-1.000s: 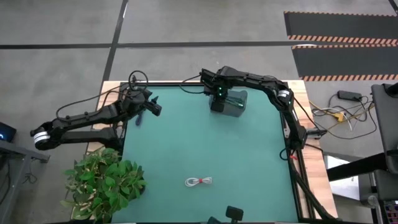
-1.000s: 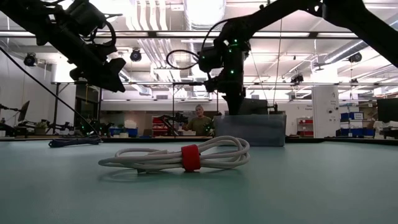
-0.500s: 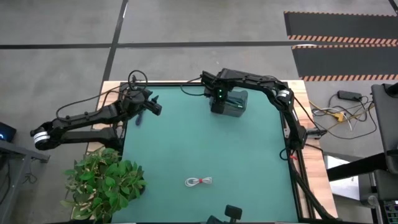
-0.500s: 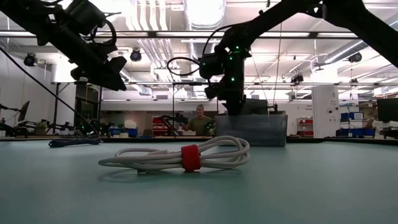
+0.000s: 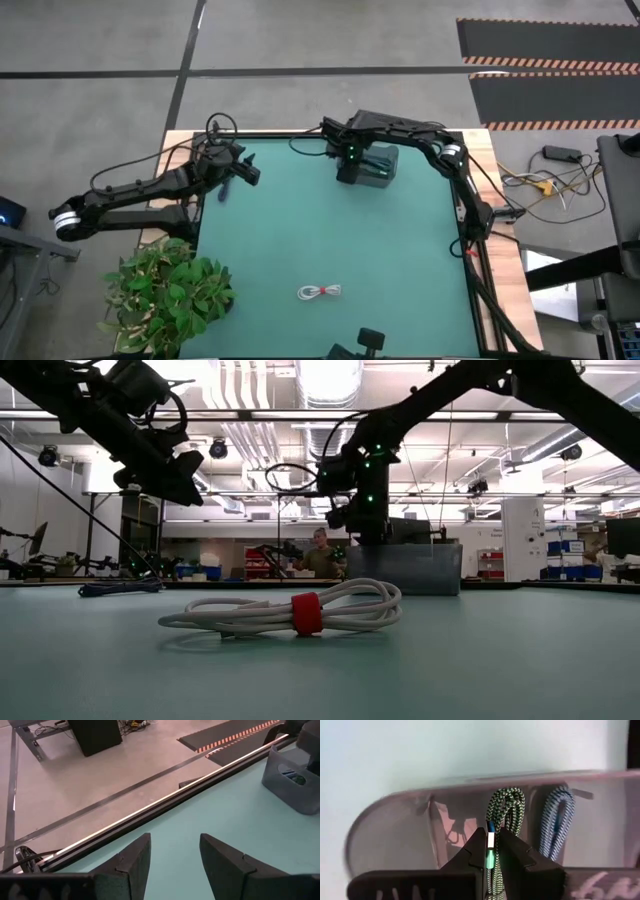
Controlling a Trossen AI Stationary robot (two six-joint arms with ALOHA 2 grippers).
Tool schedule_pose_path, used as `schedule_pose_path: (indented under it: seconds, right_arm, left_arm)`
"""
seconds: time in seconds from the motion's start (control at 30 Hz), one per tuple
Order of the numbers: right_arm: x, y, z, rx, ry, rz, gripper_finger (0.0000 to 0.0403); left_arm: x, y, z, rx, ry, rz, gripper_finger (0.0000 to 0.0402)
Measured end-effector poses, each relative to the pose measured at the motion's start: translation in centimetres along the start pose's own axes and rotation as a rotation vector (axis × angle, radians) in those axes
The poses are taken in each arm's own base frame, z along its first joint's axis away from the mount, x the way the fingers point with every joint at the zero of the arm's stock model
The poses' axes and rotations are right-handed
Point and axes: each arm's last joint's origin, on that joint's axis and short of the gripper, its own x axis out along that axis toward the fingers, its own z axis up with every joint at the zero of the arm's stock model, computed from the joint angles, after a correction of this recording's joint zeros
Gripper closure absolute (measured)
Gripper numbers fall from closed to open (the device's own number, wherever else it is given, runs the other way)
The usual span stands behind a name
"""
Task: Pick and place USB-C Cables
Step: Put the green USB cable into the black bin
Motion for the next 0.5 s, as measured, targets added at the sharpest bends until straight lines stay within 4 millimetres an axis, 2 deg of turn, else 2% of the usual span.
schedule_pose_path:
  seconds: [0.23,0.5]
  right_arm:
    - [1.7,-0.1,0.1,-0.009,0.039,0.001,0.0378]
    - [1.8,-0.1,0.2,-0.008,0.029,-0.001,0.0321]
  left_arm:
    - [0.0,0.0,0.0,0.001,0.000,0.001,0.0246]
    - [0.0,0.0,0.0,0.001,-0.001,0.005,0.0246]
